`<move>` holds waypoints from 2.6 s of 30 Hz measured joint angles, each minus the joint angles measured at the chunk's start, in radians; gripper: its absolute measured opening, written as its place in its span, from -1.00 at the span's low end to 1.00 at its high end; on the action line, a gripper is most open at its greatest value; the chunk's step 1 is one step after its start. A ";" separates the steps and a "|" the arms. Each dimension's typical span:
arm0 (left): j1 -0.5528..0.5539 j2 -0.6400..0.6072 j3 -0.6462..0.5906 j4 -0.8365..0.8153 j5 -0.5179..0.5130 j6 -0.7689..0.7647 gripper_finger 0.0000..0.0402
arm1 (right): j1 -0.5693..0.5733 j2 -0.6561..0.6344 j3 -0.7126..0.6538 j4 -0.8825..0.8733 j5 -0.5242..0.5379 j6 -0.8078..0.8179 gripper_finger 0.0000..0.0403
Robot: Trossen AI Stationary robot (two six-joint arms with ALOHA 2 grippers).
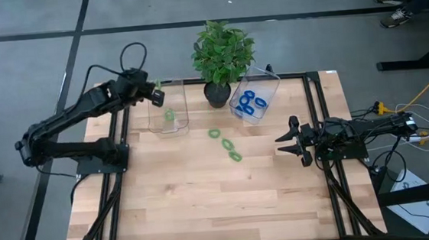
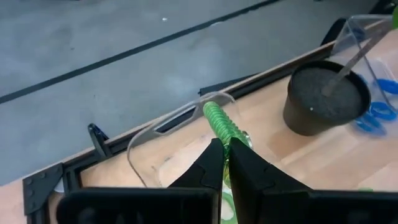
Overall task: Sort spring keychains
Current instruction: Put the green spring keychain into the left transparent bin
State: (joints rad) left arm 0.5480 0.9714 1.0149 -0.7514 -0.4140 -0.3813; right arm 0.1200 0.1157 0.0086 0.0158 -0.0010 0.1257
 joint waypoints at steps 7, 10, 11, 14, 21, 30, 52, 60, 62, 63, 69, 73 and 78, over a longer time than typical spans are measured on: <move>0.013 0.021 0.000 -0.030 0.018 0.000 -0.93 | 0.000 0.000 0.000 0.000 0.000 0.000 -0.24; 0.013 0.028 0.000 -0.031 0.007 0.000 -0.87 | 0.000 0.000 0.000 0.000 0.000 0.000 -0.24; 0.013 0.030 0.000 -0.030 -0.004 0.000 -0.85 | 0.000 0.000 0.000 0.000 0.000 0.000 -0.24; 0.013 0.031 0.000 -0.031 -0.037 0.001 -0.78 | 0.000 0.000 0.000 0.000 0.000 0.000 -0.24; 0.013 0.031 0.000 -0.032 -0.048 0.000 -0.61 | 0.000 0.000 0.000 0.000 0.000 0.000 -0.24; 0.013 0.031 0.000 -0.032 -0.029 -0.021 -0.42 | 0.000 0.000 0.000 0.000 0.000 0.000 -0.24; -0.139 0.133 0.000 0.163 0.239 -0.062 -0.43 | 0.000 0.000 0.000 0.000 0.000 0.000 -0.24; -0.234 0.254 0.000 0.258 0.281 -0.060 -0.44 | 0.000 0.000 0.000 0.000 0.000 0.000 -0.24; -0.257 0.290 0.000 0.282 0.291 -0.061 -0.43 | 0.000 0.000 0.000 0.000 0.000 0.000 -0.24; -0.268 0.307 0.000 0.293 0.298 -0.061 -0.43 | 0.000 0.000 0.000 0.000 0.000 0.000 -0.24; -0.329 0.412 -0.001 0.387 0.366 -0.060 -0.43 | 0.000 0.000 0.000 0.000 0.000 0.000 -0.24; -0.369 0.479 -0.001 0.447 0.392 -0.057 -0.45 | 0.000 0.000 0.000 0.000 0.000 0.000 -0.24; -0.419 0.547 -0.001 0.504 0.394 -0.030 -0.45 | 0.000 0.000 0.000 0.000 0.000 0.000 -0.24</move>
State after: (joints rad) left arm 0.1295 1.5189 1.0138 -0.2479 -0.0200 -0.4110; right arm 0.1200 0.1158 0.0086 0.0157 -0.0010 0.1257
